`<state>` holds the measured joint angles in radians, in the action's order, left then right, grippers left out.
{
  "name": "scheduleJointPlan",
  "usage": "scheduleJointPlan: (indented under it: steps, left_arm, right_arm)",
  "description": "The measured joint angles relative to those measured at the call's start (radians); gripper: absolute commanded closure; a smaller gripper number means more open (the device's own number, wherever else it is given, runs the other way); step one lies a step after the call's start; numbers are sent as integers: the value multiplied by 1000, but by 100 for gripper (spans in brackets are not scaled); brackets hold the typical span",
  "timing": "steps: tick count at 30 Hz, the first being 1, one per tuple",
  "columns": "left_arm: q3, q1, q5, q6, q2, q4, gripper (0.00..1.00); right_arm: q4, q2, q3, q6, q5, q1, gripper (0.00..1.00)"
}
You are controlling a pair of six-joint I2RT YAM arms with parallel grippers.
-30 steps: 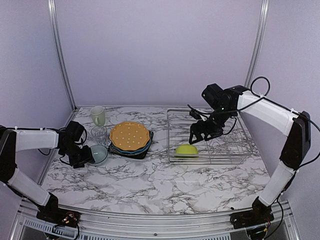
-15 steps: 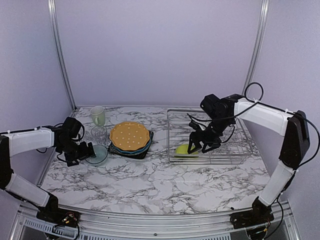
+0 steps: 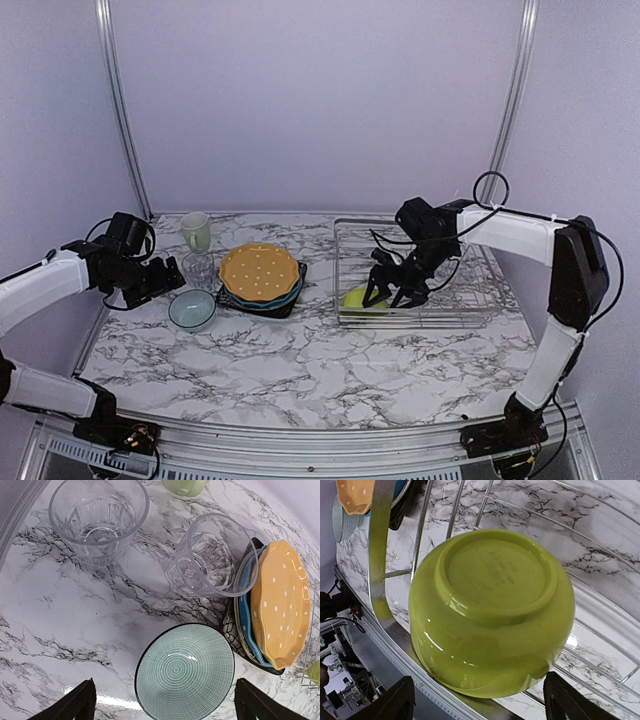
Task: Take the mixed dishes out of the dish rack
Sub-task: Adjust the bowl on the dish rack.
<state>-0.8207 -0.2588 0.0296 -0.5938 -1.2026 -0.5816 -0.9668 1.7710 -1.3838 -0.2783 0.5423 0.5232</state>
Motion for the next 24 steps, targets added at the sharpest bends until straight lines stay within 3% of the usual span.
scheduleJointPlan:
  steps: [6,15,24]
  left_arm:
    - [-3,0,6,8,5,0,1]
    - [-3,0,13,16,6,1,1]
    - [-3,0,24,15,7,2,1]
  right_arm:
    - [35,6,-3,-25,33,-21,15]
    - [100,-50,49,-118,79,-161,2]
    - [166,-87,148,-295,157,-161,1]
